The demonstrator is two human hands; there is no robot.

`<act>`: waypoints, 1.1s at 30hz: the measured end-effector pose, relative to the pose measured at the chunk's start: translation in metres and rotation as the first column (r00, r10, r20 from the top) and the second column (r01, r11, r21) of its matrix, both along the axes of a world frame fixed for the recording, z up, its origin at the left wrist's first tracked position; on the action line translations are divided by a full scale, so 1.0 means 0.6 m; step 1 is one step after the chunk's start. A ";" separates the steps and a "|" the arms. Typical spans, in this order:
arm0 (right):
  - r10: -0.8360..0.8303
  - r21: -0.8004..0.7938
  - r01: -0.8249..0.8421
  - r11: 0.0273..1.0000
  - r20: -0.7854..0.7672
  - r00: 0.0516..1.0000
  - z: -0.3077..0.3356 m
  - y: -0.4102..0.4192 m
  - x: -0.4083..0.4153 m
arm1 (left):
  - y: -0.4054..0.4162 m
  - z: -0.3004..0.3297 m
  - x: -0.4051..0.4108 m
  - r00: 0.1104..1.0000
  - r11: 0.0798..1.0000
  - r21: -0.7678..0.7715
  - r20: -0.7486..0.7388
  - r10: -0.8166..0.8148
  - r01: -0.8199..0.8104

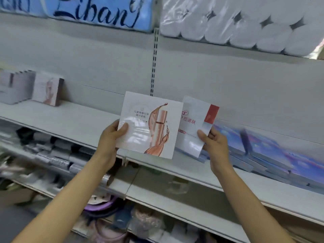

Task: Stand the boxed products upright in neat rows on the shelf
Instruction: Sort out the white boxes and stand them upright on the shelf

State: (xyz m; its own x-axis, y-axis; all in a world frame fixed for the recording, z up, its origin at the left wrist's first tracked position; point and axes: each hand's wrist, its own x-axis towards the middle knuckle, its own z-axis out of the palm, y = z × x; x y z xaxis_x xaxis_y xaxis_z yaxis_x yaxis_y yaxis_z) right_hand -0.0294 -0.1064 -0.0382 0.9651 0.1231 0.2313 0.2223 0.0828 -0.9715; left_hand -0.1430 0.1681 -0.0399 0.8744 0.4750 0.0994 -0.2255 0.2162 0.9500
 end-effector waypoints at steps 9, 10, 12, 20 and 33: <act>0.142 -0.082 -0.144 0.986 -0.032 0.989 -0.034 0.302 -0.106 | 0.275 -0.032 -0.147 0.993 0.994 0.000 -0.052 0.106 -0.106; 0.154 -0.081 -0.157 0.984 -0.038 0.987 -0.038 0.329 -0.111 | 0.300 -0.037 -0.159 0.991 0.993 -0.002 -0.056 0.118 -0.119; 0.179 -0.086 -0.182 0.979 -0.051 0.983 -0.043 0.382 -0.119 | 0.347 -0.047 -0.177 0.986 0.989 -0.010 -0.071 0.150 -0.151; 0.251 -0.161 -0.258 0.953 -0.060 0.966 -0.053 0.567 -0.081 | 0.508 -0.080 -0.172 0.963 0.964 -0.085 -0.120 0.241 -0.252; 0.345 -0.119 -0.351 0.929 -0.072 0.936 -0.067 0.897 0.083 | 0.818 -0.085 -0.070 0.932 0.934 -0.055 -0.115 0.344 -0.352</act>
